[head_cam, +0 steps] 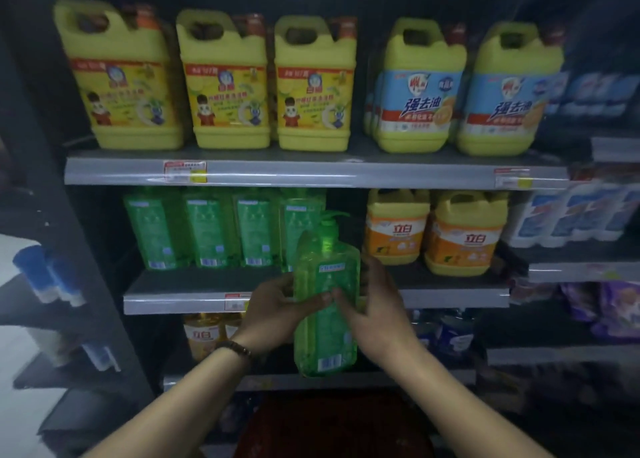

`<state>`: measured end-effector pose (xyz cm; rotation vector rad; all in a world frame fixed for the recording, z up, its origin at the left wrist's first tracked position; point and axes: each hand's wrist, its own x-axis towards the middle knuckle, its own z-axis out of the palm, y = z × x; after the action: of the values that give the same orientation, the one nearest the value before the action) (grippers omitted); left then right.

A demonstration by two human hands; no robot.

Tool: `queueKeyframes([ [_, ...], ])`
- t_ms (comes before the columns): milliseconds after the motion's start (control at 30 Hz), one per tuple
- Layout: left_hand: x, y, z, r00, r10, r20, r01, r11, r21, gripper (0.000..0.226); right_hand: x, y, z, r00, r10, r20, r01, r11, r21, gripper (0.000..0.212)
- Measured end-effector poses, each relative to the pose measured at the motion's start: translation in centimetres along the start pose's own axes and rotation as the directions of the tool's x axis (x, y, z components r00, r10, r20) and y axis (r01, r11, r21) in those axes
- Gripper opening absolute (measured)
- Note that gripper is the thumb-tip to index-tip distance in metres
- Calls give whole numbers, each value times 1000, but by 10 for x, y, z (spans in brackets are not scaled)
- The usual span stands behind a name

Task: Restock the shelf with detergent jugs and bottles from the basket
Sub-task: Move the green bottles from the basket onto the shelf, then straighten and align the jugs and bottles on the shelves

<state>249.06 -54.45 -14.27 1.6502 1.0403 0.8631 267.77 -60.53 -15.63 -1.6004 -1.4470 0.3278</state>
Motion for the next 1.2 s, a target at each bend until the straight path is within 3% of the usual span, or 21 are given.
queueKeyframes([
  [133,30,17,15,995,-61,-79,60,998,-9,41,4,16,1,1000,16,19,-15,998,-55,93],
  [267,64,29,28,985,-59,-163,56,998,-20,65,18,30,4,998,32,53,-29,998,-53,116],
  [400,89,32,47,974,-46,-224,41,999,-26,68,48,47,9,999,46,3,-46,999,-20,122],
  [567,120,34,61,951,79,-298,-65,996,54,61,84,65,12,996,13,-85,-15,1000,-24,127],
  [733,136,29,71,925,184,-332,-97,960,261,59,119,91,25,999,-10,-41,13,997,70,128],
  [833,136,21,75,909,292,-297,-168,910,379,44,132,97,30,999,-30,-41,35,990,138,109],
  [900,130,10,74,904,367,-219,-247,867,432,53,139,98,33,998,-47,-29,51,988,149,98],
  [1000,126,-6,69,933,344,-104,-261,848,462,67,147,105,45,999,-53,7,52,997,52,103],
  [1100,130,-10,62,955,295,3,-253,812,526,55,145,116,60,999,9,37,-7,999,-54,107],
  [1200,131,-11,54,950,306,62,-291,798,528,44,141,124,63,998,30,54,-29,999,-18,106],
])
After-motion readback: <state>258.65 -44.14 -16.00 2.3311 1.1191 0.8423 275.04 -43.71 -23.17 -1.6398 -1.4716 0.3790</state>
